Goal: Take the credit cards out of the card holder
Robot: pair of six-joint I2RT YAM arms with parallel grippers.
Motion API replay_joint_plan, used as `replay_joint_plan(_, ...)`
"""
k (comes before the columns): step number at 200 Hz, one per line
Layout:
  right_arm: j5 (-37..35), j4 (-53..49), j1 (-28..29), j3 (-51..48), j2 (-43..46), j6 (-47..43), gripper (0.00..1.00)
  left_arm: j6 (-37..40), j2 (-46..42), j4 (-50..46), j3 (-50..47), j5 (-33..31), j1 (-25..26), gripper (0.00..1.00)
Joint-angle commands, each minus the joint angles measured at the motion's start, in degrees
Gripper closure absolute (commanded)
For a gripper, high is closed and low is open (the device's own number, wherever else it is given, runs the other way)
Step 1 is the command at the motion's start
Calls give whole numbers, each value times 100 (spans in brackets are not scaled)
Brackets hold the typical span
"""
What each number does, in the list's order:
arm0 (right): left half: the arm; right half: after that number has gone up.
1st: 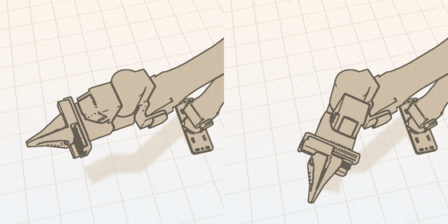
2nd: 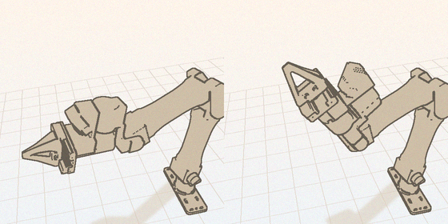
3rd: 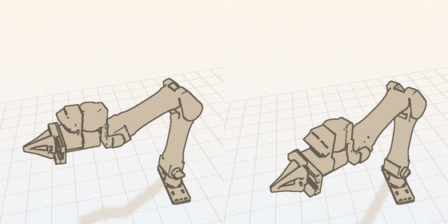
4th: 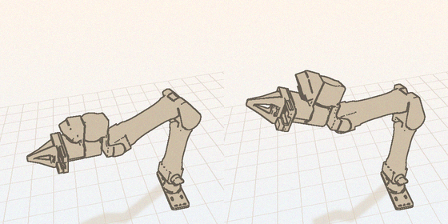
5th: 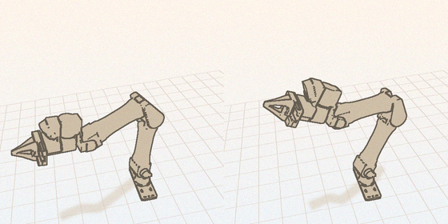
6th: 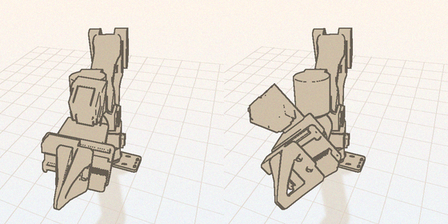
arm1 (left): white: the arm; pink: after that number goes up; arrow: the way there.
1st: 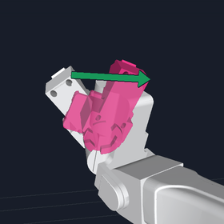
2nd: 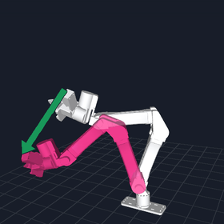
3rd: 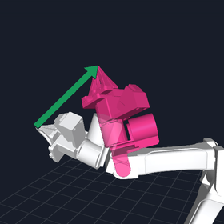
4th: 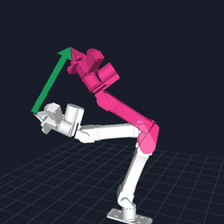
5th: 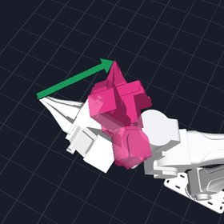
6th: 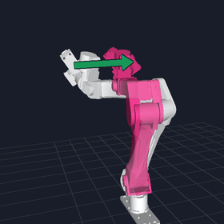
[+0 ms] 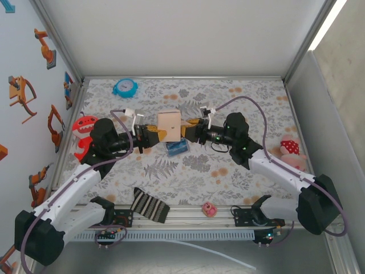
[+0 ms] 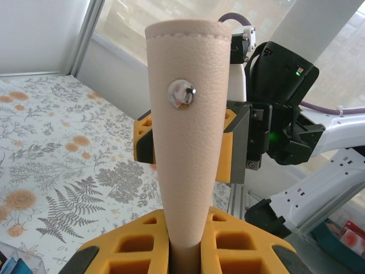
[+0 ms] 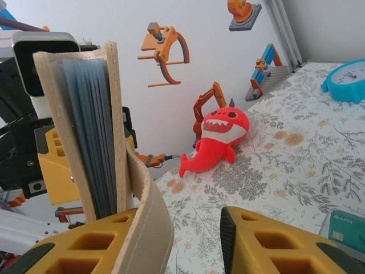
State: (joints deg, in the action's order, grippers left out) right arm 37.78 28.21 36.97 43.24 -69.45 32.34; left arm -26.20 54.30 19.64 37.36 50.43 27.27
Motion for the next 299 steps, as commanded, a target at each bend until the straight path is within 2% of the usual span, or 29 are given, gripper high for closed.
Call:
replay_joint_plan(1,291,351,36,-87,219,36,61,-107,76,426,12,120,-11,100)
replay_joint_plan(49,326,653,38,-89,99,247,62,-161,167,502,78,496,20,100)
replay_joint_plan(100,794,1631,38,45,-418,933,66,-121,255,516,97,643,146,98)
replay_joint_plan(120,882,1698,38,101,-541,1015,74,-201,349,564,113,567,143,96)
replay_joint_plan(143,898,1732,38,89,-521,1017,90,-271,458,562,147,483,138,94)
replay_joint_plan(157,848,1728,32,55,-466,1003,100,-324,508,555,172,412,139,90)
replay_joint_plan(173,716,1717,12,-19,-373,989,100,-368,576,505,210,313,139,78)
replay_joint_plan(200,385,1575,-66,-120,-282,1015,100,-459,836,301,354,267,136,66)
replay_joint_plan(216,208,1269,-93,-97,-238,979,100,-565,986,342,370,225,147,50)
replay_joint_plan(265,-614,-553,-94,227,33,371,100,-794,1220,598,351,20,197,36)
replay_joint_plan(299,-849,-869,-94,264,166,266,100,-861,1401,742,407,-73,329,20)
